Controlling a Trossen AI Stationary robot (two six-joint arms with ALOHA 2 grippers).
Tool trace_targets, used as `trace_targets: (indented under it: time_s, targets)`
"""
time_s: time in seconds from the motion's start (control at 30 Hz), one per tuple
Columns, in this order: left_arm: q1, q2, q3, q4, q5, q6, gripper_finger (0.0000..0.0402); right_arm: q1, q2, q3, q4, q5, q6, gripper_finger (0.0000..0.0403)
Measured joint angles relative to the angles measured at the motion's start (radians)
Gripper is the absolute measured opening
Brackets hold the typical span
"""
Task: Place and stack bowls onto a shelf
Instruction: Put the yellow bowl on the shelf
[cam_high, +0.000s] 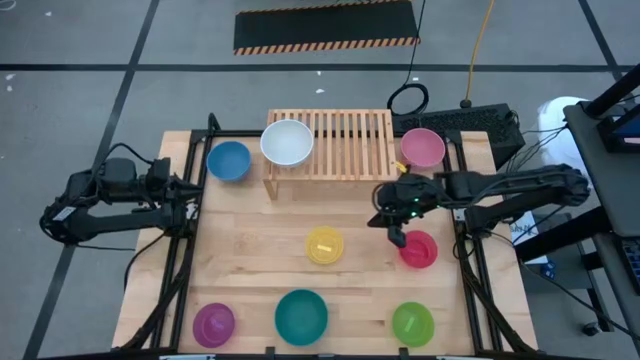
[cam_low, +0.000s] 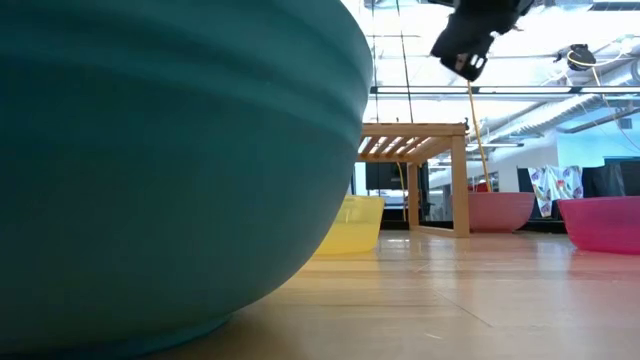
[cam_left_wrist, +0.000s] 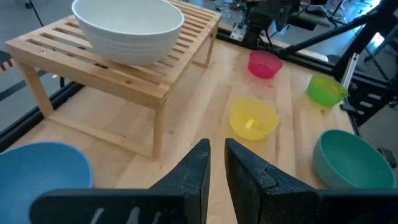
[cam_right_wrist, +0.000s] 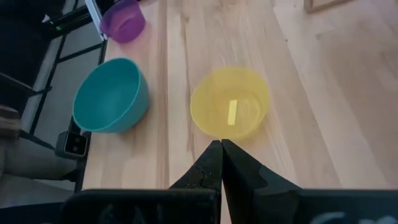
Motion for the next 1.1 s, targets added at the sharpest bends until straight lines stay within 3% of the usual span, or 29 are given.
trace_targets:
  time_s: [0.73, 1.1]
  targets:
    - [0.0, 0.0, 0.0, -0.011, 0.052, 0.022, 0.0053, 0.001, 0.286, 0.0, 0.212, -0.052, -0.002, 0.0]
    - [0.0, 0.0, 0.0, -0.011, 0.052, 0.016, 0.0053, -0.016, 0.37, 0.0, 0.281, -0.052, 0.078, 0.0008]
